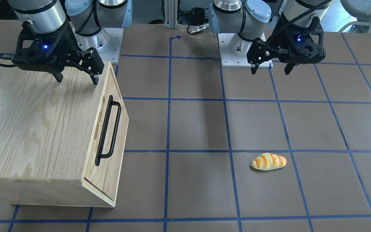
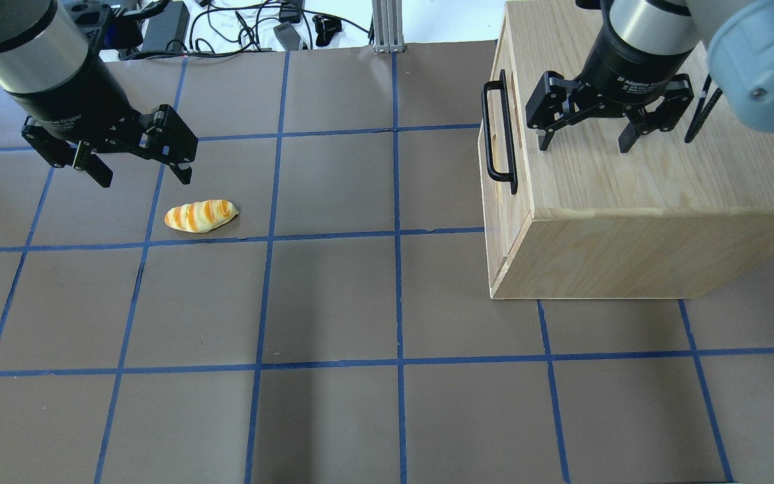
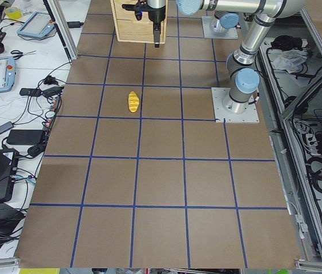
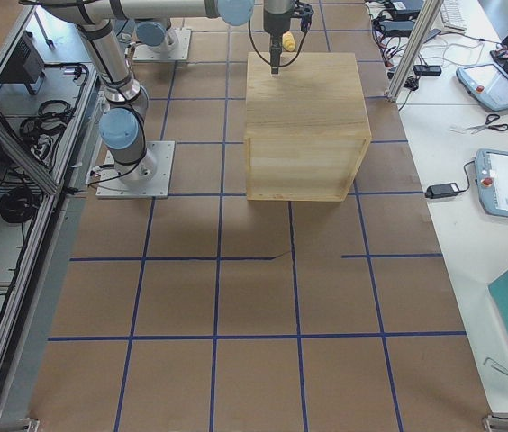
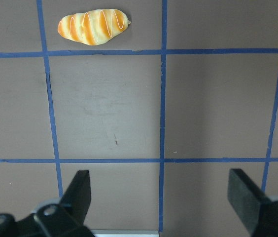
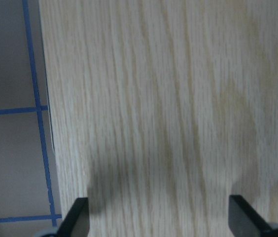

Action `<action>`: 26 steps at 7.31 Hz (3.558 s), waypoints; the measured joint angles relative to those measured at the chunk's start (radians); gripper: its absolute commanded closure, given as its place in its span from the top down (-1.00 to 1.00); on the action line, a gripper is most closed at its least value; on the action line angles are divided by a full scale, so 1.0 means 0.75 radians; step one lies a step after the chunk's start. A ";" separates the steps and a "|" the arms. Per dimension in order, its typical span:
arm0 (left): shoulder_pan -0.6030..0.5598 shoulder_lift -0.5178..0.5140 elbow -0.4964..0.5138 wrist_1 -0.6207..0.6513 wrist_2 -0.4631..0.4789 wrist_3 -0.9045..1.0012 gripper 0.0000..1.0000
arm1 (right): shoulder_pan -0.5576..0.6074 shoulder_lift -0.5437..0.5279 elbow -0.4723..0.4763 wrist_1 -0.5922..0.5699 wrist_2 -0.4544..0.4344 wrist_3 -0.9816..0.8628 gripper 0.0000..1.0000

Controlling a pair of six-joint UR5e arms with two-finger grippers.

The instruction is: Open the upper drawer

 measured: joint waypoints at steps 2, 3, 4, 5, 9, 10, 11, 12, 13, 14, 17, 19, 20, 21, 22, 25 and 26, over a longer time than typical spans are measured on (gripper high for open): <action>0.004 -0.010 0.003 0.001 0.002 0.000 1.00 | 0.000 0.000 0.000 0.000 0.001 0.000 1.00; 0.010 -0.014 0.006 0.002 0.004 -0.002 1.00 | 0.001 0.000 0.000 0.000 0.001 0.000 1.00; 0.016 -0.014 0.006 0.002 0.004 -0.008 1.00 | 0.001 0.000 0.000 0.000 0.001 0.000 1.00; 0.019 -0.012 0.007 0.002 0.001 -0.014 1.00 | 0.001 0.000 0.000 0.000 0.000 0.000 1.00; 0.025 -0.017 0.002 0.051 0.000 -0.003 1.00 | 0.001 0.000 0.000 0.000 0.000 0.000 1.00; 0.025 -0.019 0.000 0.062 0.000 0.005 1.00 | 0.001 0.000 0.000 0.000 0.000 0.000 1.00; 0.020 -0.023 0.000 0.068 -0.005 -0.002 1.00 | 0.001 0.000 0.000 0.000 0.000 0.000 1.00; 0.007 -0.032 0.000 0.096 -0.014 -0.032 1.00 | 0.001 0.000 0.000 0.000 0.001 0.000 1.00; -0.021 -0.044 -0.001 0.155 -0.032 -0.087 1.00 | 0.001 0.000 0.000 0.000 0.001 0.000 1.00; -0.065 -0.066 -0.002 0.217 -0.058 -0.168 1.00 | 0.001 0.000 0.000 0.000 0.001 0.000 1.00; -0.221 -0.161 0.009 0.384 -0.099 -0.317 1.00 | 0.001 0.000 0.000 0.000 0.001 0.000 1.00; -0.327 -0.227 0.011 0.530 -0.210 -0.488 1.00 | 0.001 0.000 0.000 0.000 0.000 0.000 1.00; -0.375 -0.260 0.012 0.584 -0.242 -0.550 1.00 | 0.001 0.000 0.000 0.000 0.001 0.000 1.00; -0.414 -0.289 0.018 0.607 -0.256 -0.607 1.00 | 0.001 0.000 0.000 0.000 0.001 0.000 1.00; -0.447 -0.316 0.033 0.616 -0.262 -0.674 1.00 | 0.001 0.000 0.000 0.000 0.001 0.000 1.00; -0.502 -0.425 0.130 0.686 -0.391 -0.860 1.00 | 0.001 0.000 0.000 0.000 0.001 0.000 1.00; -0.518 -0.459 0.153 0.711 -0.411 -0.887 1.00 | 0.001 0.000 0.000 0.000 0.001 0.000 1.00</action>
